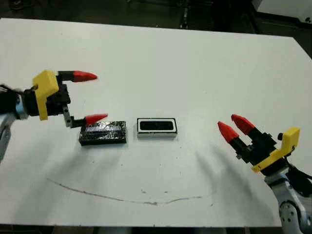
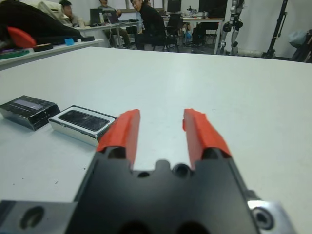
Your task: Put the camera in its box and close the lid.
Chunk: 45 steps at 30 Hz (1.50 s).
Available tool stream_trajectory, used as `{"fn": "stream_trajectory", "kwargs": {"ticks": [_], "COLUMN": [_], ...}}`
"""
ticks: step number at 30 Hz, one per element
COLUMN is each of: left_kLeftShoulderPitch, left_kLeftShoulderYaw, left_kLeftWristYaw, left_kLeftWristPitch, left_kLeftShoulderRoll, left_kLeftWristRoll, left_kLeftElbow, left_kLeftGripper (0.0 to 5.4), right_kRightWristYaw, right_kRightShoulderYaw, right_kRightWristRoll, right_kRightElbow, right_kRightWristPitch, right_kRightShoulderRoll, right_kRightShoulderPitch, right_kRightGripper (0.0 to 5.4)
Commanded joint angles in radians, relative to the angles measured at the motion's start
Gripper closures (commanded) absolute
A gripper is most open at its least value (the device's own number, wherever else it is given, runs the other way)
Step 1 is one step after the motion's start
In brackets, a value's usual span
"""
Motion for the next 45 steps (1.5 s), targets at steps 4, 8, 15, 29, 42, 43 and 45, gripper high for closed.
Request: {"fn": "stream_trajectory", "kwargs": {"ticks": [4,8,15,29,42,43,45], "left_kLeftShoulderPitch": [-0.084,-0.073,-0.054,-0.031,-0.053,-0.054,-0.055], "left_kLeftShoulderYaw": [-0.044,-0.058,-0.067,-0.084,-0.134,-0.136,-0.141], "left_kLeftWristYaw": [-0.175,-0.182,-0.174,-0.123,-0.102,-0.1,-0.091], "left_kLeftWristPitch": [0.015,0.013,-0.007,-0.141,-0.195,-0.204,-0.218], "left_kLeftShoulderRoll": [-0.07,-0.089,-0.113,-0.167,-0.161,-0.162,-0.16], "left_kLeftWristRoll": [-0.033,-0.05,-0.003,0.088,0.2,0.207,0.223], "left_kLeftElbow": [0.202,0.201,0.187,0.268,0.298,0.301,0.301], "left_kLeftGripper": [0.0,0.0,0.0,0.0,0.0,0.0,0.0], "right_kRightWristYaw": [-0.011,-0.009,-0.01,-0.007,-0.027,-0.025,-0.019], "right_kRightShoulderYaw": [0.016,0.021,0.026,0.039,0.045,0.045,0.044], "right_kRightWristRoll": [-0.005,-0.008,0.007,0.02,0.01,0.012,0.018], "right_kRightElbow": [0.026,0.037,0.038,0.03,0.017,0.018,0.022], "right_kRightWristPitch": [-0.014,-0.029,-0.025,-0.019,-0.022,-0.021,-0.022], "right_kRightShoulderRoll": [-0.016,-0.016,-0.016,-0.025,-0.03,-0.03,-0.029], "right_kRightShoulderPitch": [-0.003,-0.007,-0.008,0.001,0.007,0.007,0.005], "right_kRightGripper": [4.02,4.63,5.39,5.39,5.39,5.39,5.39]}}
